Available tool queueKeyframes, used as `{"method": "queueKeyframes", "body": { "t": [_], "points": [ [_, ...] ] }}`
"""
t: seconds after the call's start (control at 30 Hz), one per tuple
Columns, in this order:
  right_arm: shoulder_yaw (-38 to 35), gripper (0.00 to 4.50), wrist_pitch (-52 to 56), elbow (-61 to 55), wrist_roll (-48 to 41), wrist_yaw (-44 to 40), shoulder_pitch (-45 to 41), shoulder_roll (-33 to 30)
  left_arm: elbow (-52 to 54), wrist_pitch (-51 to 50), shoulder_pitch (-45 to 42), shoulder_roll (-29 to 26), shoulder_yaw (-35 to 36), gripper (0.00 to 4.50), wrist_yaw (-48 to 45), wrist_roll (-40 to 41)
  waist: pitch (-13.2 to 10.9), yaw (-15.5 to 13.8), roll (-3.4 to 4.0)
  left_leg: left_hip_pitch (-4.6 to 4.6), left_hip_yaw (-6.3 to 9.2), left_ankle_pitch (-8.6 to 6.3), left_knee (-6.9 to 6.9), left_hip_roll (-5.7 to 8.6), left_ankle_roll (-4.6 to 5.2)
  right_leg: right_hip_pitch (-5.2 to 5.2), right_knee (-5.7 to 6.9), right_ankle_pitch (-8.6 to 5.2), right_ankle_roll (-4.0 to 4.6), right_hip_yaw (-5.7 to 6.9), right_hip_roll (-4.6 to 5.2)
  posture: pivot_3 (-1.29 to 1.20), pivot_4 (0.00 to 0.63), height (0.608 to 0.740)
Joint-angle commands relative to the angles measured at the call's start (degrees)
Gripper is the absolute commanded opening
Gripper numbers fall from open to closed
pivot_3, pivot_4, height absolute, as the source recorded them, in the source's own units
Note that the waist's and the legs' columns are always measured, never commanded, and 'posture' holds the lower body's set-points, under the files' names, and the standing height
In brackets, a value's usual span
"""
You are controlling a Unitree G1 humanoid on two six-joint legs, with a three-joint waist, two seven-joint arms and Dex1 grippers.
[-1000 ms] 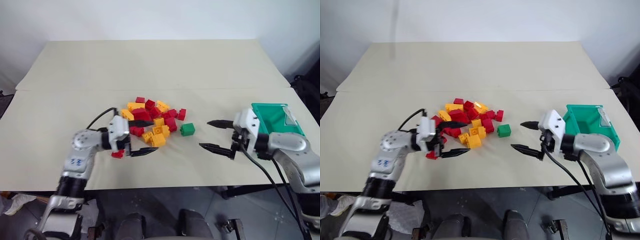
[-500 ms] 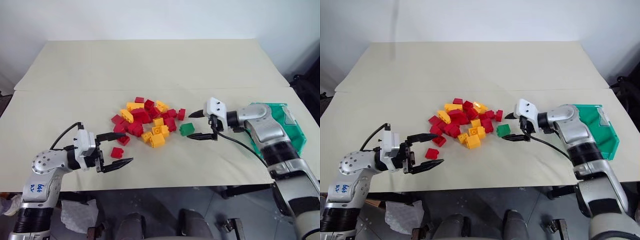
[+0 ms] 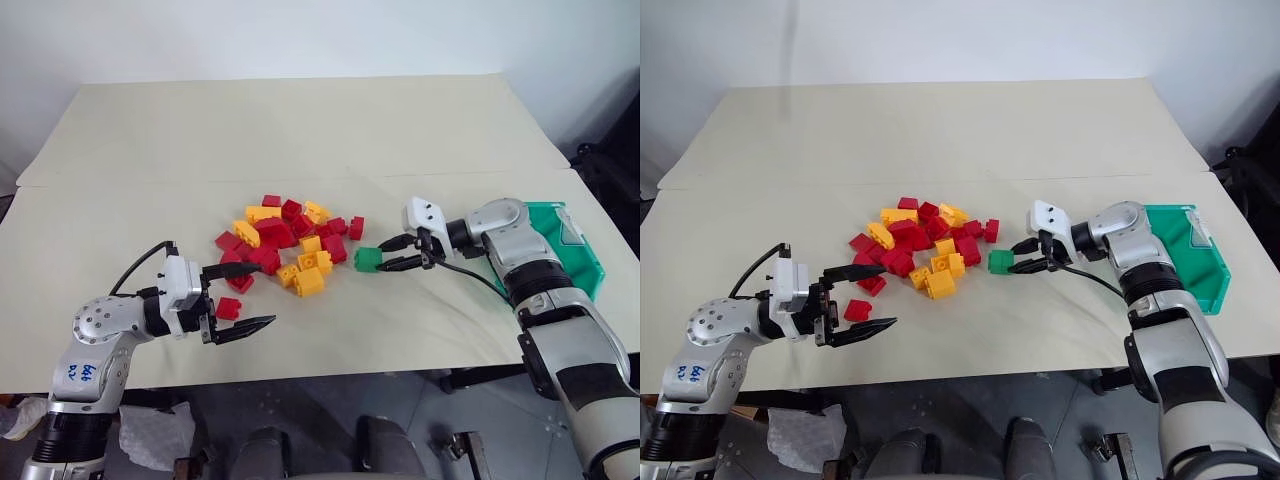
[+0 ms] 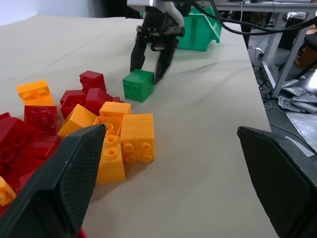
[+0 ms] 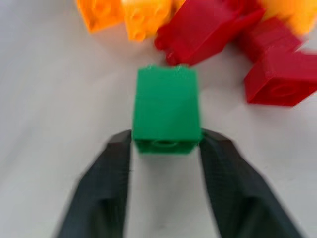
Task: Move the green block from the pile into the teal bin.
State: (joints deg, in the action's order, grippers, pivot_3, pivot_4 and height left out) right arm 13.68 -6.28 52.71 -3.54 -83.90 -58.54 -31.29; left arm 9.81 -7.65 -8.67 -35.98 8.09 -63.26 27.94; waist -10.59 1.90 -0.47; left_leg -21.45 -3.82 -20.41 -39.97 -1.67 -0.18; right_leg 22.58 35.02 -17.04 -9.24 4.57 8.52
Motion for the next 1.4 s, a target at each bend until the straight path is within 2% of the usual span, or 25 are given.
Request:
{"method": "queueKeyframes", "body": {
  "t": [0.03,0.27,0.4,0.53,0.7,0.83,0.93,1.03,1.27,1.4],
  "points": [
    [-3.2,1.37,-0.2,-5.3,-2.8,-2.3,2.7,-1.4,0.4,0.2,-1.3,0.7,-0.6,4.5,-0.1,1.2,0.0,-0.1,0.0,0.0,0.02,0.0,-0.01,0.0,-0.01,0.0,0.01,0.0,0.0,0.01,0.0,0.0,0.15,0.74],
    [-9.2,1.37,4.1,-21.4,-7.0,2.1,12.7,-5.9,-0.8,0.9,-3.8,2.9,-2.9,4.5,0.0,0.6,0.0,-0.5,0.01,-0.01,0.01,-0.01,-0.03,0.01,-0.01,-0.01,0.0,0.0,0.0,0.01,0.01,0.0,0.15,0.74],
    [-20.9,1.37,16.4,-41.7,-16.6,7.1,24.6,-12.8,-1.6,0.7,-8.2,7.0,-6.7,4.5,0.8,0.2,-0.1,-1.9,0.11,-0.07,0.07,-0.01,-0.05,0.03,-0.01,-0.02,-0.03,0.0,-0.01,0.05,0.01,0.0,0.15,0.74],
    [-36.4,1.37,23.2,-55.8,-21.8,18.0,35.1,-15.9,-4.7,-0.8,-13.8,13.6,-10.1,4.5,6.4,-1.7,0.0,-2.5,0.16,-0.01,0.0,-0.02,-0.08,0.03,-0.01,-0.05,-0.01,0.0,-0.01,0.04,0.0,0.0,0.15,0.74],
    [-50.6,1.37,34.6,-65.0,-24.7,26.9,46.8,-18.5,-6.7,-2.3,-18.0,18.2,-14.2,4.5,7.8,-3.2,0.0,-3.4,0.16,0.01,-0.11,-0.03,-0.11,0.05,0.01,-0.08,-0.06,0.01,0.0,-0.05,0.0,0.0,0.15,0.74],
    [-59.0,1.37,38.9,-65.4,-22.3,34.2,54.4,-18.6,-10.5,-2.0,-22.4,21.6,-18.0,4.5,7.4,-5.1,0.0,-3.8,0.15,-0.02,-0.11,-0.03,-0.09,0.1,0.06,-0.1,-0.17,0.01,-0.01,-0.05,0.01,0.0,0.15,0.74],
    [-59.9,1.37,39.2,-64.0,-21.5,36.2,56.9,-19.0,-12.3,-1.6,-24.2,22.7,-19.0,4.5,8.1,-6.6,0.0,-3.4,0.18,-0.01,-0.21,-0.02,-0.1,0.11,0.1,-0.12,-0.27,0.01,-0.01,-0.13,0.01,0.0,0.15,0.74],
    [-57.7,1.37,38.3,-61.0,-19.6,37.2,58.8,-19.7,-13.7,-1.3,-25.4,23.8,-19.2,4.5,8.2,-7.1,0.0,-3.1,0.24,0.05,-0.24,-0.02,-0.04,0.08,0.1,-0.11,-0.23,0.01,0.0,-0.15,-0.01,0.0,0.15,0.74],
    [-52.2,1.37,38.1,-54.6,-18.4,37.6,56.4,-21.1,-12.5,-1.2,-24.4,23.3,-19.0,4.5,7.1,-6.7,0.1,-3.3,0.35,0.06,-0.27,-0.01,-0.06,0.1,0.11,-0.11,-0.26,0.01,0.0,-0.19,0.0,0.0,0.15,0.74],
    [-52.1,2.75,38.9,-52.8,-19.2,39.9,53.8,-20.6,-11.0,-1.7,-23.0,22.4,-18.3,4.5,7.3,-6.5,0.1,-3.3,0.35,0.05,-0.26,-0.01,-0.06,0.09,0.11,-0.11,-0.25,0.01,0.0,-0.18,0.0,0.0,0.15,0.74]
  ]
}}
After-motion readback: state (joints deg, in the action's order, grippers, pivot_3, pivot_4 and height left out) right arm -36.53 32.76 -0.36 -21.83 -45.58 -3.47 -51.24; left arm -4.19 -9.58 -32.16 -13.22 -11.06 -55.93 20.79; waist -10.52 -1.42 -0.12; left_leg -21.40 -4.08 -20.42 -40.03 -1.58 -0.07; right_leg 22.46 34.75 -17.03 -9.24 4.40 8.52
